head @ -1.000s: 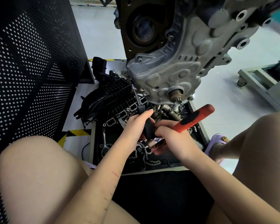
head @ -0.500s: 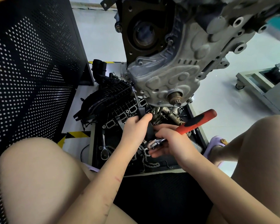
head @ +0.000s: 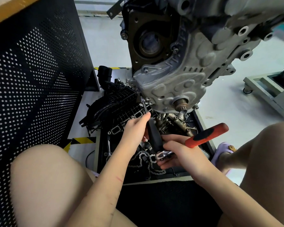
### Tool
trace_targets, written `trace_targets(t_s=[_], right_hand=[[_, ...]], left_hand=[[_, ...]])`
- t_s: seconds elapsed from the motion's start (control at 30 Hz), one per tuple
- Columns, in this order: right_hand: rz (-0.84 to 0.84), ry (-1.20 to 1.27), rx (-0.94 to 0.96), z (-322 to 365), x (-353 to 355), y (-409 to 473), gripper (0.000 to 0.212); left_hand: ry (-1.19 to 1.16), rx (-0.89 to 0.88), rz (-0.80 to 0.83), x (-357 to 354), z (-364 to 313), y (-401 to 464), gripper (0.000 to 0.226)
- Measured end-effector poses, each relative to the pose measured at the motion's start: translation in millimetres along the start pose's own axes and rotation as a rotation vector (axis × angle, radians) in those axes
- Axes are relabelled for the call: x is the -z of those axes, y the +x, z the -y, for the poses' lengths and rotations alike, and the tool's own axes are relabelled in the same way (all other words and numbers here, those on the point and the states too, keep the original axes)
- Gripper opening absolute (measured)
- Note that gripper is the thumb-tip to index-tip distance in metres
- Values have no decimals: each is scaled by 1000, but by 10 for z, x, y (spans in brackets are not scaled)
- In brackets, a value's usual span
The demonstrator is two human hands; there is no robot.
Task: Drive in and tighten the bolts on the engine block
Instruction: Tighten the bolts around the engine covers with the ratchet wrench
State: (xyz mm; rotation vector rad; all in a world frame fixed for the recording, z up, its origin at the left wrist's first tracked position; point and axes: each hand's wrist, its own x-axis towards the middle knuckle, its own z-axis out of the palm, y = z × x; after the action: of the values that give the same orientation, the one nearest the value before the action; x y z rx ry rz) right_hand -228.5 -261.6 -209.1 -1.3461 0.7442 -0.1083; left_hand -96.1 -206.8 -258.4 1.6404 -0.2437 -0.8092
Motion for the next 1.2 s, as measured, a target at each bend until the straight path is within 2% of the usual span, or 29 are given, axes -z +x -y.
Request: trace_targets(t_s=[0.13, 0.3, 0.4, 0.5, 0.63, 0.8, 1.0, 1.2], right_hand=[[15, -6, -1, -41, 40, -61, 55], [9, -46, 2, -63, 79, -119, 38], [14, -110, 40, -23, 88, -117, 41], [7, -98, 63, 40, 68, -107, 40], [16, 10, 117, 107, 59, -127, 44], [-25, 179, 108, 96, 63, -140, 31], [-58, 213, 104, 86, 48, -143, 33], [-67, 217, 99, 106, 35, -154, 27]], left_hand=[[15, -9, 22, -24, 0, -34, 37], [-60, -140, -155, -101, 13, -174, 37], [-100, -257, -240, -115, -1, -241, 39], [-106, -347, -257, -111, -61, -258, 46], [-122, -485, -216, -116, -122, -273, 49], [-121, -500, -41, -138, -155, -294, 57], [-69, -490, -12, -150, -182, -322, 32], [-87, -494, -7, -138, -196, -328, 53]])
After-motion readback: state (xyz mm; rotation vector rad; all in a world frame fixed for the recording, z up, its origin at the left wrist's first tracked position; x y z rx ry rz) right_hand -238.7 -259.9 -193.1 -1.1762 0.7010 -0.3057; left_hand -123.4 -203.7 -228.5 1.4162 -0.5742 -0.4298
